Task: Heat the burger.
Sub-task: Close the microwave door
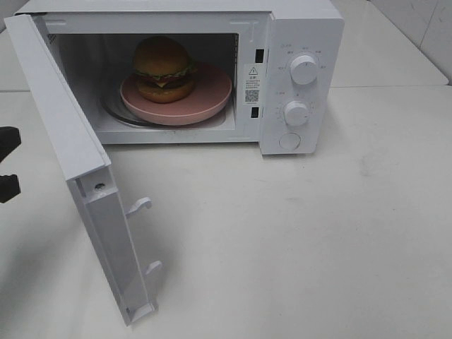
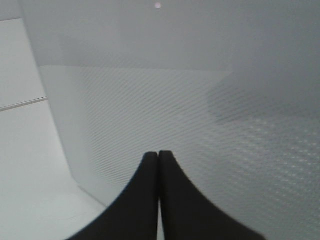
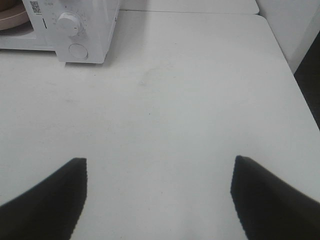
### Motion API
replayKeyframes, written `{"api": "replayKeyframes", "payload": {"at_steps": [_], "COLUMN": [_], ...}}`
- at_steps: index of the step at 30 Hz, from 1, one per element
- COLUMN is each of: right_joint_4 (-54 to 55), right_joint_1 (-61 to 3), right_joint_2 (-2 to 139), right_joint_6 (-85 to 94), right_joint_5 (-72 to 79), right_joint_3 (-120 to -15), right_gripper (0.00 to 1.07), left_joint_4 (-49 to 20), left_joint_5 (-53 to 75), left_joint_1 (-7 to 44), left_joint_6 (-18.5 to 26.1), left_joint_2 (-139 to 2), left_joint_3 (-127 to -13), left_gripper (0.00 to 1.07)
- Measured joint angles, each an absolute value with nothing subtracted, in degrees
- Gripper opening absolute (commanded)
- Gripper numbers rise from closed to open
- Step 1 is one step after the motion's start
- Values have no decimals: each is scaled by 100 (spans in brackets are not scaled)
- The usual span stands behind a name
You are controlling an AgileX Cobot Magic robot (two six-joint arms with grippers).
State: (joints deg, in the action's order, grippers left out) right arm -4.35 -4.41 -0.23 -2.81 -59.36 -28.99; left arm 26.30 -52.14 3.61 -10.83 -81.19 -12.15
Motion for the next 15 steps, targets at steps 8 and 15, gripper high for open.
{"api": "replayKeyframes", "payload": {"at_steps": [8, 15], "right_joint_4": [-435, -435], "right_joint_1": [-441, -441], "right_joint_2": [-23, -23], "right_joint_6": [-281, -281], "right_joint_5": [-5936, -5936], "right_joint_3": [-2899, -2899], "right_gripper": [76, 76], "left_joint_4": [1856, 900], "left_joint_5": [-5294, -5323], "left_joint_1": [1432, 2252], "left_joint_6": [-642, -246], "left_joint_2": [-8789, -9133], "left_joint_3": [-1495, -1713], "left_gripper": [0, 0]}}
